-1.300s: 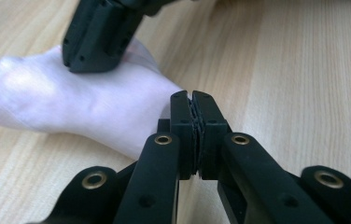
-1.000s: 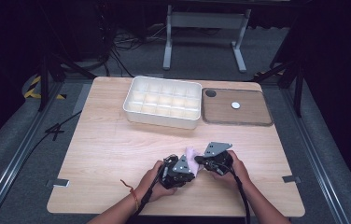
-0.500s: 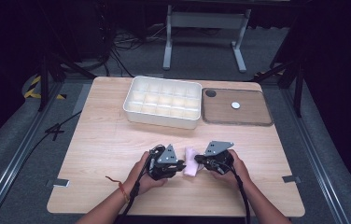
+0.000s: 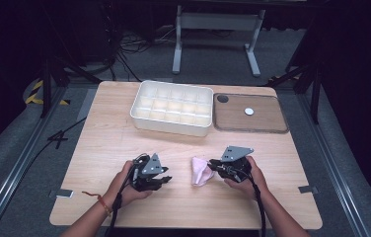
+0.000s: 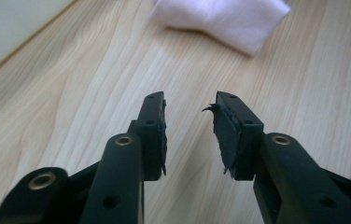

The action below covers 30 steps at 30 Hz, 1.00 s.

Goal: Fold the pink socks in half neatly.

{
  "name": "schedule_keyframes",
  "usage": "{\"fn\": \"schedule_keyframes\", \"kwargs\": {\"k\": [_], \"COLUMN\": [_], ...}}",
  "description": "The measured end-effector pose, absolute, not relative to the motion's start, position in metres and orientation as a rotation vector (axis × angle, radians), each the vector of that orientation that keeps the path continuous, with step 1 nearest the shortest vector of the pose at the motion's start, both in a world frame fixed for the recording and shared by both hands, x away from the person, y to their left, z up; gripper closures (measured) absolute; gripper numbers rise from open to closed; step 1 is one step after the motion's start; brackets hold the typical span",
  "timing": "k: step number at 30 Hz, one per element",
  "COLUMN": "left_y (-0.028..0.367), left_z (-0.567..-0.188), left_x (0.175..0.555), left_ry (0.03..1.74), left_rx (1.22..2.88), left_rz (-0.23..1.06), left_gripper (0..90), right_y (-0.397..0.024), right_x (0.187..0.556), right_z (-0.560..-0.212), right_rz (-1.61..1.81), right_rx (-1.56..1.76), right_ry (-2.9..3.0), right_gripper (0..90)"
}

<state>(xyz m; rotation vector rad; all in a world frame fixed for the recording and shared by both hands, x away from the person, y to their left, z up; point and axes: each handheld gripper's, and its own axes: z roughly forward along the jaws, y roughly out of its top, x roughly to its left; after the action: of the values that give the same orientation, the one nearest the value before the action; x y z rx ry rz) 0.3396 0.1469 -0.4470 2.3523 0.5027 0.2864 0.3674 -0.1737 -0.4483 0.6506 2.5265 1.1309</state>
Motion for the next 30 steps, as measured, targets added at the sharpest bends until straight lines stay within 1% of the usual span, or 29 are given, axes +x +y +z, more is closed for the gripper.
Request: {"fn": "schedule_keyframes", "kwargs": {"k": [3, 7, 12, 14, 15, 17, 22, 27, 30], "left_y": [0.155, 0.150, 0.126, 0.109, 0.109, 0.091, 0.071, 0.059, 0.051], "left_z": [-0.451, -0.453, -0.450, -0.449, -0.449, -0.449, -0.449, -0.451, -0.454], "left_x": [0.342, 0.345, 0.345, 0.344, 0.344, 0.343, 0.342, 0.344, 0.345], "left_ry": [0.547, 0.566, 0.498, 0.447, 0.447, 0.405, 0.360, 0.359, 0.344], "left_rx": [2.321, 2.270, 2.257, 2.273, 2.273, 2.266, 2.251, 2.232, 2.250], "left_rz": [0.260, 0.229, 0.214, 0.228, 0.228, 0.227, 0.218, 0.215, 0.224], "left_gripper": [63.3, 67.8, 70.4, 71.7, 71.6, 72.1, 72.6, 72.6, 73.1], "right_y": [-0.173, -0.173, -0.172, -0.171, -0.171, -0.171, -0.171, -0.169, -0.167], "right_x": [0.366, 0.365, 0.365, 0.365, 0.365, 0.366, 0.367, 0.368, 0.369], "right_z": [-0.446, -0.443, -0.443, -0.443, -0.443, -0.446, -0.450, -0.456, -0.460], "right_rz": [1.137, 1.150, 1.155, 1.142, 1.142, 1.128, 1.112, 1.084, 1.063], "right_rx": [0.641, 0.645, 0.632, 0.621, 0.621, 0.622, 0.614, 0.622, 0.623], "right_ry": [2.522, 2.514, 2.521, 2.530, 2.530, 2.541, 2.556, 2.593, 2.611], "right_gripper": [79.4, 79.3, 79.9, 81.7, 81.7, 84.0, 86.4, 88.3, 88.7]}}
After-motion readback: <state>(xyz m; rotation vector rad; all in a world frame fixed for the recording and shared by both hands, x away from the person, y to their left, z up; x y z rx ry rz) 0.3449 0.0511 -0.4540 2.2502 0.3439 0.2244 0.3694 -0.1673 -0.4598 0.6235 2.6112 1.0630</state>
